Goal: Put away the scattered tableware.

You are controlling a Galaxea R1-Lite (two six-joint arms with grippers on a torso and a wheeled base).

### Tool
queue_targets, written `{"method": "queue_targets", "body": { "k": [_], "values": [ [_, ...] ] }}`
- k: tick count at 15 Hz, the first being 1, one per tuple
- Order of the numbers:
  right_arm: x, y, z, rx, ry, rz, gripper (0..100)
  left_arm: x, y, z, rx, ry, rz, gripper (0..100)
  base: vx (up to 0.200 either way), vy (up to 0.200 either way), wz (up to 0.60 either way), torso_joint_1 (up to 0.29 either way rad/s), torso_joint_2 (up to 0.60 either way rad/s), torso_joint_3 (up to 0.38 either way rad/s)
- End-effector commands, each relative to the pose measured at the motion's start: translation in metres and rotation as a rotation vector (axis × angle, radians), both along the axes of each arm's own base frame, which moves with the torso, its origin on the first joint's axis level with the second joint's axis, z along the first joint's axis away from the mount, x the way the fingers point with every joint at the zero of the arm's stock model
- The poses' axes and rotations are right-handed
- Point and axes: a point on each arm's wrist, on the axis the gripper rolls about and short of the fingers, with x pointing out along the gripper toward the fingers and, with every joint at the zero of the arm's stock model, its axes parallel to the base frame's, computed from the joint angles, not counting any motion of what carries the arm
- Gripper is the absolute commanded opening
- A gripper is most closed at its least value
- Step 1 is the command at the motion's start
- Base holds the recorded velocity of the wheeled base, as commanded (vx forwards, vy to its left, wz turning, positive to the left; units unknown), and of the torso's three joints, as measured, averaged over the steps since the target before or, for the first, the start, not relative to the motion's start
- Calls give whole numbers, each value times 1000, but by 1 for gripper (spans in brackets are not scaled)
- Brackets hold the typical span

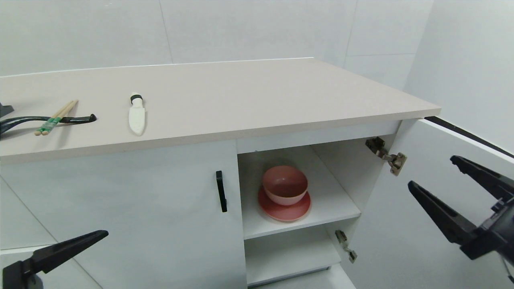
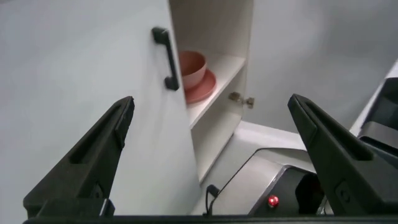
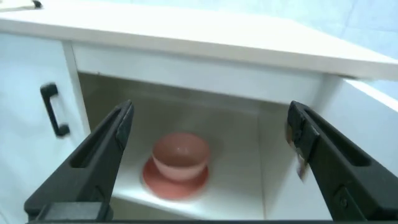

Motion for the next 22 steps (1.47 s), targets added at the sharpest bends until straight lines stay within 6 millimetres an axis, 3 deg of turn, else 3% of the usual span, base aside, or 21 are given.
{"method": "queue_targets", "body": {
  "k": [1, 3, 6, 12, 16, 19, 22],
  "values": [
    [-46, -29, 5, 9, -39, -29, 100, -24, 14, -5, -34, -48, 89, 100, 0, 0, 0, 0, 0, 0],
    [-72, -45, -5, 11, -20, -55, 100, -41, 20, -13, -84, -17, 129, 100, 0, 0, 0, 0, 0, 0],
    [-92, -62, -10, 37, -54, -306, 100, -53, 24, -6, -211, 10, 259, 100, 0, 0, 0, 0, 0, 0],
    [-126, -70, -29, 72, -55, -412, 100, -67, 26, -16, -280, -15, 389, 100, 0, 0, 0, 0, 0, 0],
    [-136, -67, -16, 72, -86, -552, 100, -74, 25, -23, -278, -3, 431, 100, 0, 0, 0, 0, 0, 0],
    [-143, -66, -42, 65, -74, -514, 100, -76, 24, -29, -278, -31, 480, 100, 0, 0, 0, 0, 0, 0],
    [-136, -65, -62, 42, -6, -490, 100, -73, 26, -37, -272, -21, 558, 100, 0, 0, 0, 0, 0, 0]
  ]
}}
